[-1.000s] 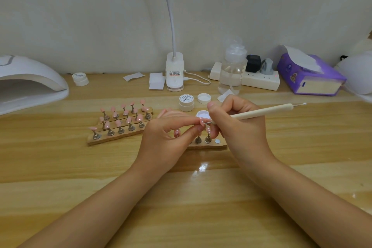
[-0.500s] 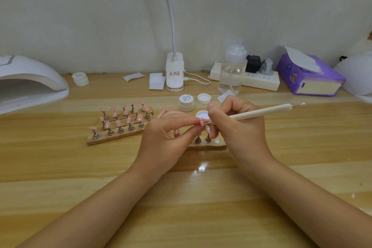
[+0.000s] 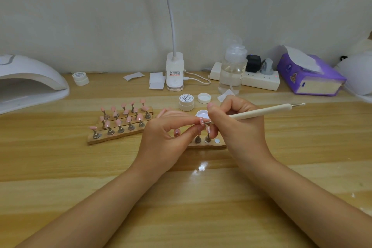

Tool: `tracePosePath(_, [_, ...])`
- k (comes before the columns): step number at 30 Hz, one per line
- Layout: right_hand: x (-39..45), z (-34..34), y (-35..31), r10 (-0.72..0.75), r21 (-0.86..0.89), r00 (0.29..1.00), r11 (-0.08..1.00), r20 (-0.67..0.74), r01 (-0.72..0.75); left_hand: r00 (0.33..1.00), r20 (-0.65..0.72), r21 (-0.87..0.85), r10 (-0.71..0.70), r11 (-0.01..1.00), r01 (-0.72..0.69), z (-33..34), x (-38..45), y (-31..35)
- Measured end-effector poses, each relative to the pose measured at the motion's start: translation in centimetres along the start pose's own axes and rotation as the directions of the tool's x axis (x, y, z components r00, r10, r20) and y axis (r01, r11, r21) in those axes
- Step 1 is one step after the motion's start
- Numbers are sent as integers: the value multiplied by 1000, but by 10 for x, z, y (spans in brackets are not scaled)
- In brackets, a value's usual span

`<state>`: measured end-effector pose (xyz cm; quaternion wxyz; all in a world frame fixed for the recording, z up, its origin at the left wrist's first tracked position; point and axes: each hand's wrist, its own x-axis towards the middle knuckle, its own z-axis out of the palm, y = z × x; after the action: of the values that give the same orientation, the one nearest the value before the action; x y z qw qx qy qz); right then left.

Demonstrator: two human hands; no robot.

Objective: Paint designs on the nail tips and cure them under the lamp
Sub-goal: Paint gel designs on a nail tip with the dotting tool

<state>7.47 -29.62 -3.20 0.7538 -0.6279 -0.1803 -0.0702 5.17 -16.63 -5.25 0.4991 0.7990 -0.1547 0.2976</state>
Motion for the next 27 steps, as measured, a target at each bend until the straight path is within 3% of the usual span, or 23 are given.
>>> tracePosePath(14, [-1,0,0,8,-5,1000,1000,-21,-8,1000,-2,5,-12,1000,12,1,0,1])
tracePosePath(21, [6,-1,-8,55,112,986,993,-155,-38,999,-9,-6,-41,999,41,1,-1,3])
tracePosePath(24, [9,-7,-8,58,15,984,998,-167,-56,999,-9,-25,-51,998,51,1,-1,4])
tracePosePath(27, [8,-14,-6,-91,-148,992,986,-90,77,999,-12,-16,-39,999,39,0,-1,3])
